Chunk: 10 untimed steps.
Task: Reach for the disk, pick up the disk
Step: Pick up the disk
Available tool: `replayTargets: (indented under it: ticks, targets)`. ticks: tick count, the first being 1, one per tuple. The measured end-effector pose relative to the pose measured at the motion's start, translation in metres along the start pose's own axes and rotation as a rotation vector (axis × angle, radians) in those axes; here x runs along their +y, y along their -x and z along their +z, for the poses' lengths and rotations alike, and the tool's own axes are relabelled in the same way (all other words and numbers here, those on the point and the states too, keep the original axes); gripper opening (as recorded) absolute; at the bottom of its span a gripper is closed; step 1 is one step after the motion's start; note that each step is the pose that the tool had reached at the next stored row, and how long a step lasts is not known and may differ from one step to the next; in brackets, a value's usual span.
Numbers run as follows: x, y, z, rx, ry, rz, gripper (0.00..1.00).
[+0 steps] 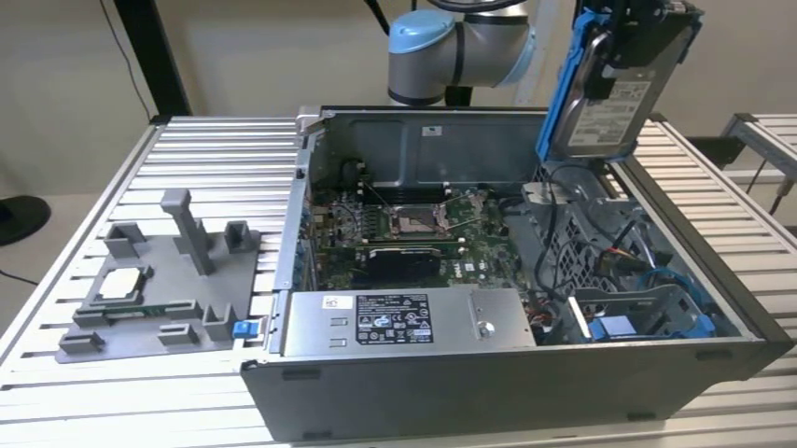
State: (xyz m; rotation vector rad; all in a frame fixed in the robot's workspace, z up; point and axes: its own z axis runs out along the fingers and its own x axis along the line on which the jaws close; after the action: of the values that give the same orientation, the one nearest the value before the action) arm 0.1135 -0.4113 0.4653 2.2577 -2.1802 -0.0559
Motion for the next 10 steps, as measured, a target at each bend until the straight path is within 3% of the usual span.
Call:
replayTargets:
  ticks: [10]
  targets:
    - [0.0008,-0.0222,-0.0005,0.0001,0.0000,0.000,0.00]
